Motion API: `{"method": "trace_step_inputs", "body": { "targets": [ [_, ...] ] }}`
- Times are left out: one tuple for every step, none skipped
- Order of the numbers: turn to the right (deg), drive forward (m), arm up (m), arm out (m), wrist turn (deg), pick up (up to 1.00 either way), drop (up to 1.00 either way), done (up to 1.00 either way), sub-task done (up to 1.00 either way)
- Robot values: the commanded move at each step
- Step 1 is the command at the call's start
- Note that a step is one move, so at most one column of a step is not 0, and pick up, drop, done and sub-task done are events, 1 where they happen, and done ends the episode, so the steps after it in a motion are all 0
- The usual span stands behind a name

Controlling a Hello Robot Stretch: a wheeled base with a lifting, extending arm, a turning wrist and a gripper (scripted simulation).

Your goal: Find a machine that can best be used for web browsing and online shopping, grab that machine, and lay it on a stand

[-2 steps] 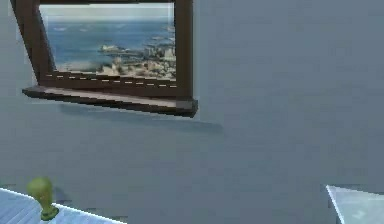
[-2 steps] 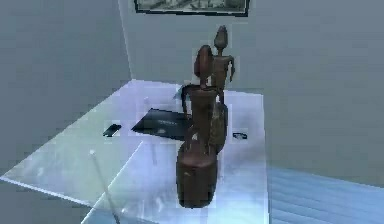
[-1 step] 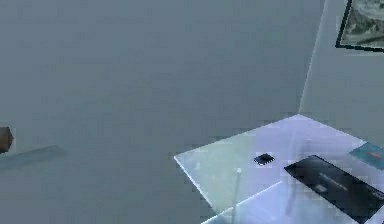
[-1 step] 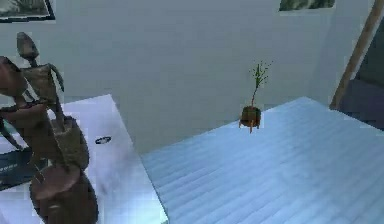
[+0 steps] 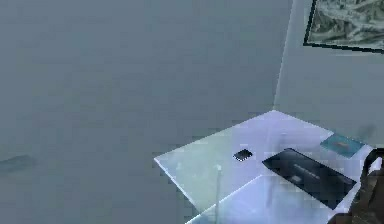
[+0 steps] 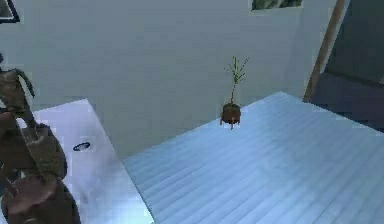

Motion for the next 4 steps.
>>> {"method": "trace_step_inputs", "body": {
  "targets": [
    [0.0,0.25,0.0,0.0,0.0,0.0,0.0,0.0,0.0],
    [-42.0,0.0,0.0,0.0,0.0,0.0,0.0,0.0,0.0],
    [0.0,0.0,0.5,0.0,0.0,0.0,0.0,0.0,0.0],
    [0.0,0.0,0.32,0.0,0.0,0.0,0.0,0.0,0.0]
  ]
}}
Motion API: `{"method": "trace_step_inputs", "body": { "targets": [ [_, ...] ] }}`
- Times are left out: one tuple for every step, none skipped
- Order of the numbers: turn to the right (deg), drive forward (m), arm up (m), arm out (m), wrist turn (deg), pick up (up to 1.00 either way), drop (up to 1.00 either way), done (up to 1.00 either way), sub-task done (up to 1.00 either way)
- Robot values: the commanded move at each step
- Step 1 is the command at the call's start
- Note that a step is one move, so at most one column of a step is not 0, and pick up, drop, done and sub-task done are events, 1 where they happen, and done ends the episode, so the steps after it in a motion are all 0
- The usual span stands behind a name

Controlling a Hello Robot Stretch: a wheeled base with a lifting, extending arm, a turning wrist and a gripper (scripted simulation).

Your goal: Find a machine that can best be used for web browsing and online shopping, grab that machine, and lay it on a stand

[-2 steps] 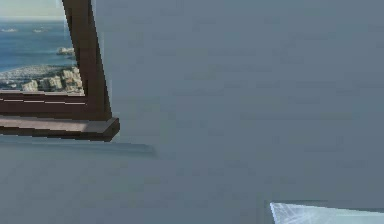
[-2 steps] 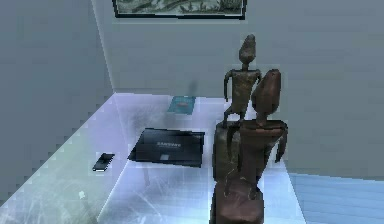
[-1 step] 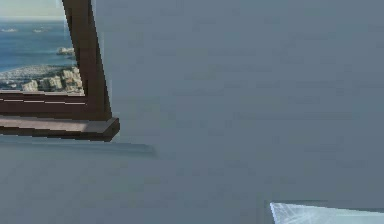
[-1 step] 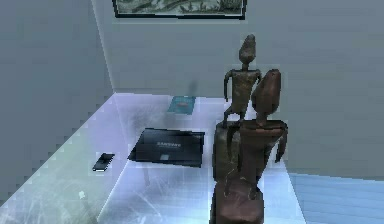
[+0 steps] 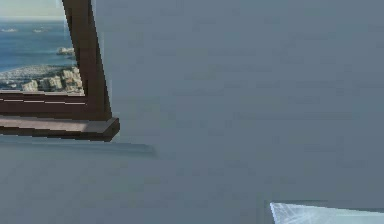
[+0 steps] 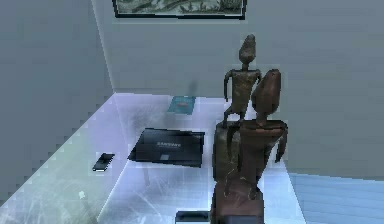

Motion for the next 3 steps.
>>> {"method": "trace_step_inputs", "body": {
  "targets": [
    [0.0,0.0,0.0,0.36,0.0,0.0,0.0,0.0,0.0],
    [0.0,0.0,0.0,0.0,45.0,0.0,0.0,0.0,0.0],
    [0.0,0.0,0.0,0.0,45.0,0.0,0.0,0.0,0.0]
  ]
}}
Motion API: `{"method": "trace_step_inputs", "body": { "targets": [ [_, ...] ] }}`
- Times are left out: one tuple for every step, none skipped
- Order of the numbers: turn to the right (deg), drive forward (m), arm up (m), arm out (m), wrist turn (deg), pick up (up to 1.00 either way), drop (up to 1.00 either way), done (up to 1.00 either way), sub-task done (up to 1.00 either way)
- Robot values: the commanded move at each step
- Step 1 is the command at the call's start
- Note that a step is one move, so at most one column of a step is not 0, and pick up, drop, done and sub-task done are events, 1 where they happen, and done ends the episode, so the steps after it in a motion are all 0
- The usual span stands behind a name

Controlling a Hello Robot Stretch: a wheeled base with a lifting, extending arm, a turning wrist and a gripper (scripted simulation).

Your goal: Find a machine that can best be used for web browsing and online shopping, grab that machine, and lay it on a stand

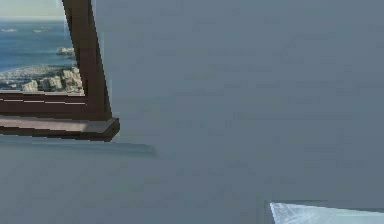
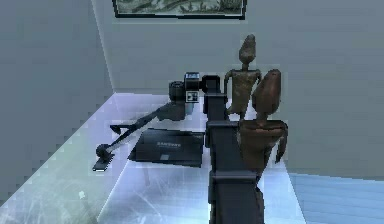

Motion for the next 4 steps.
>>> {"method": "trace_step_inputs", "body": {
  "targets": [
    [0.0,0.0,0.0,0.0,45.0,0.0,0.0,0.0,0.0],
    [0.0,0.0,0.0,0.0,45.0,0.0,0.0,0.0,0.0],
    [0.0,0.0,0.0,0.0,15.0,0.0,0.0,0.0,0.0],
    [0.0,0.0,-0.3,0.0,0.0,0.0,0.0,0.0,0.0]
  ]
}}
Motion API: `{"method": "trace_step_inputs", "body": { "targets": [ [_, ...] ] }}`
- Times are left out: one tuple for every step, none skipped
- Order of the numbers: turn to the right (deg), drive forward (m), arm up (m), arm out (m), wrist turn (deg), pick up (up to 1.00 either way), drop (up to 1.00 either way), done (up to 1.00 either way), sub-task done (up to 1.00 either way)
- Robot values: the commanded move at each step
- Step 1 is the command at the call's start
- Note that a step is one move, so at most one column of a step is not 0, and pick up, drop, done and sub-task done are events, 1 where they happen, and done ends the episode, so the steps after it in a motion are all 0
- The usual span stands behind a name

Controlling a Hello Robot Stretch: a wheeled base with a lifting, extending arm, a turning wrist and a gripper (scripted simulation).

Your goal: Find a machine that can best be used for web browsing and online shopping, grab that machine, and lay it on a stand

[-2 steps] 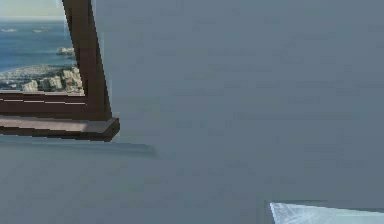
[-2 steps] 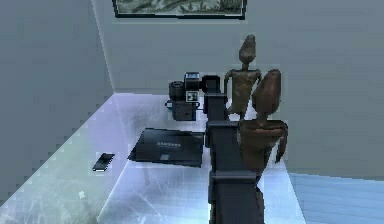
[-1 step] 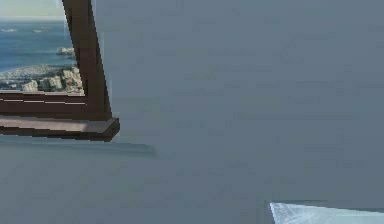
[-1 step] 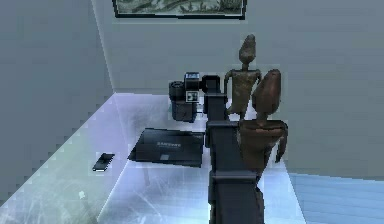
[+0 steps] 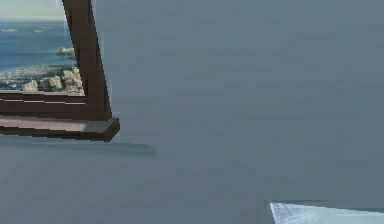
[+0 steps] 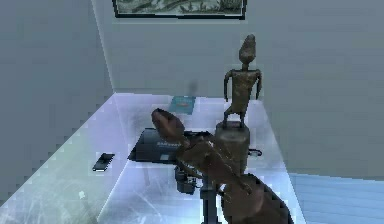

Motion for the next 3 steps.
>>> {"method": "trace_step_inputs", "body": {
  "targets": [
    [0.0,0.0,0.0,0.0,0.0,1.0,0.0,0.0,0.0],
    [0.0,0.0,0.1,0.0,0.0,0.0,0.0,0.0,0.0],
    [0.0,0.0,0.26,0.0,0.0,0.0,0.0,0.0,0.0]
  ]
}}
